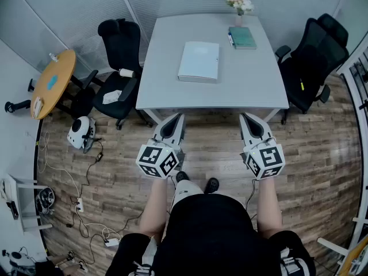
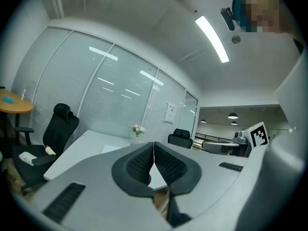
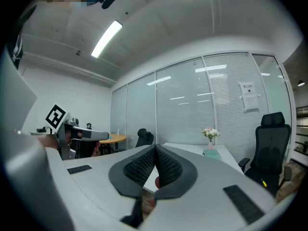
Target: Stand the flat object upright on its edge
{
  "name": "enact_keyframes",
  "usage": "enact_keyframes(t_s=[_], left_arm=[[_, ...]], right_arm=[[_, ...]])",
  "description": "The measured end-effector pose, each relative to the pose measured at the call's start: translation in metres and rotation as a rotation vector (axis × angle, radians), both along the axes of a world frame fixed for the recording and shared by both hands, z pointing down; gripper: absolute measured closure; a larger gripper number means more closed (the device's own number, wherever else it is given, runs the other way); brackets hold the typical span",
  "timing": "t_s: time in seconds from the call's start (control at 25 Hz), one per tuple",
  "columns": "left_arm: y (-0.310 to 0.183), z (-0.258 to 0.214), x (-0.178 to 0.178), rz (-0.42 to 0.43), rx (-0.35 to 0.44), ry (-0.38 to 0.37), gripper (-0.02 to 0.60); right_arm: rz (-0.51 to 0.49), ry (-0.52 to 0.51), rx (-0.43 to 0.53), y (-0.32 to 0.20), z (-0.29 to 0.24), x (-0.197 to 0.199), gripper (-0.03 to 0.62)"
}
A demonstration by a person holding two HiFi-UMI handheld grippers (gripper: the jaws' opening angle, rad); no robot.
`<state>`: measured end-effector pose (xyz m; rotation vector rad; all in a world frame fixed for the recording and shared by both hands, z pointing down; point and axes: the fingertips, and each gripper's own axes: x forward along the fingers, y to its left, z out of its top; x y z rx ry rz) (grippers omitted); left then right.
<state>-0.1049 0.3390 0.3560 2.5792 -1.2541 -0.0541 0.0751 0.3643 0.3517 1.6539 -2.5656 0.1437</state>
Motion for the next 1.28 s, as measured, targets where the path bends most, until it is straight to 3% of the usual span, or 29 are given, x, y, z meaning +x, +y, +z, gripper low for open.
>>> enact_keyframes(t_s=[0.64, 0.76, 1.28], left_arm=[[0.015, 0.004, 0.018, 0.014, 0.001, -0.038, 0.557], [0.015, 0.005, 0.021, 0.007, 0.000, -0.044, 0.557], [-0.014, 0.023, 0.009, 0.004, -0.035, -0.067, 0.555]], right_arm=[[-0.015, 0.024, 0.034, 0.015, 0.002, 0.009, 0.579], [-0.001, -0.011, 0.017, 0.015, 0.006, 0.015, 0.577], [-0.013, -0.017, -0.009, -0.020, 0.021, 0.002, 0.577]])
